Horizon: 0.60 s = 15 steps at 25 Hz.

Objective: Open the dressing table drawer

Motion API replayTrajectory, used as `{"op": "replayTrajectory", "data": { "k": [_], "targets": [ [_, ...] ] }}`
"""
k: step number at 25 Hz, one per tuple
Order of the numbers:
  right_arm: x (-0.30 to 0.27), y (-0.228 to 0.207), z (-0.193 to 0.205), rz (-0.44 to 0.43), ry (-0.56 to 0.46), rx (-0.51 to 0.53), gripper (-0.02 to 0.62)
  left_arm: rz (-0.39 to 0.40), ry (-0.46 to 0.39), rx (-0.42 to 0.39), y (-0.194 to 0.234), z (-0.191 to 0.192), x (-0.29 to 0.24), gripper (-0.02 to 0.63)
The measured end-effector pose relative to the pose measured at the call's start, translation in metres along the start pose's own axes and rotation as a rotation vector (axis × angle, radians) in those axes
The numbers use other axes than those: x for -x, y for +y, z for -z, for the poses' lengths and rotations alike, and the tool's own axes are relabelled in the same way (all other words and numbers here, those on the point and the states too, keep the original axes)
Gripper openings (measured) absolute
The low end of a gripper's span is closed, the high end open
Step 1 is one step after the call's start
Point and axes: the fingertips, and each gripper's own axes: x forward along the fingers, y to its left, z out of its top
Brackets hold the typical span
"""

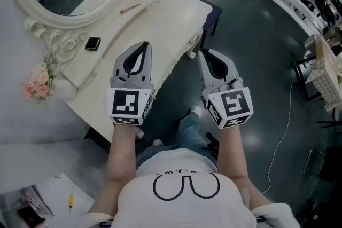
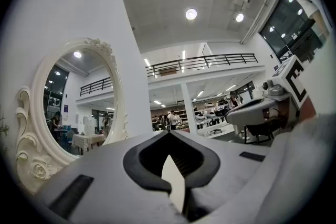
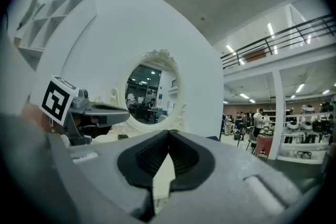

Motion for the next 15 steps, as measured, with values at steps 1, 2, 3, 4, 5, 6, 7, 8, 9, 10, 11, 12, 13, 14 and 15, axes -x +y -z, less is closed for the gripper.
{"op": "replayTrajectory", "data": {
  "k": [1, 2, 3, 4, 5, 6, 7, 8, 9, 10, 11, 12, 13, 14, 15],
  "targets": [
    [-0.004, -0.005, 0.001, -0.002, 0.000, 0.000, -0.003, -0.003, 0.003, 0.001, 0.001, 0.002, -0.006, -0.002],
    [-0.009, -0.010, 0.003, -0.003, 0.000, -0.001, -0.003, -0.005, 0.005, 0.002, 0.002, 0.004, -0.013, -0.002],
    [-0.013, -0.015, 0.004, -0.005, -0.001, -0.002, -0.003, -0.008, 0.008, 0.002, 0.003, 0.006, -0.020, -0.002],
    [-0.018, -0.022, 0.006, -0.007, -0.001, -0.004, -0.003, -0.011, 0.010, 0.002, 0.004, 0.008, -0.027, -0.003],
    [-0.024, -0.028, 0.008, -0.011, -0.001, -0.005, -0.003, -0.014, 0.012, 0.002, 0.004, 0.010, -0.035, -0.002],
    [-0.029, -0.035, 0.011, -0.016, -0.001, -0.006, -0.003, -0.018, 0.016, 0.001, 0.004, 0.013, -0.044, -0.003],
    [-0.036, -0.042, 0.014, -0.023, 0.000, -0.006, -0.003, -0.024, 0.022, 0.001, 0.005, 0.015, -0.053, -0.002],
    [-0.043, -0.050, 0.016, -0.033, 0.001, -0.005, -0.003, -0.031, 0.028, -0.001, 0.005, 0.018, -0.062, -0.002],
    [-0.050, -0.058, 0.018, -0.043, 0.002, -0.004, -0.003, -0.040, 0.033, -0.002, 0.006, 0.020, -0.072, -0.002],
    [-0.058, -0.068, 0.020, -0.053, 0.001, -0.004, -0.003, -0.050, 0.038, -0.004, 0.006, 0.022, -0.082, -0.002],
    [-0.065, -0.077, 0.021, -0.063, -0.002, -0.006, -0.003, -0.061, 0.043, -0.006, 0.006, 0.023, -0.093, -0.003],
    [-0.073, -0.088, 0.021, -0.073, -0.007, -0.012, -0.003, -0.072, 0.047, -0.009, 0.006, 0.024, -0.104, -0.002],
    [-0.080, -0.099, 0.022, -0.084, -0.014, -0.022, -0.003, -0.084, 0.051, -0.011, 0.006, 0.025, -0.115, -0.002],
    [-0.087, -0.111, 0.023, -0.096, -0.018, -0.032, -0.003, -0.098, 0.055, -0.012, 0.006, 0.026, -0.126, -0.002],
    [-0.094, -0.122, 0.024, -0.110, -0.019, -0.038, -0.003, -0.114, 0.058, -0.012, 0.006, 0.027, -0.137, -0.003]
  ]
}}
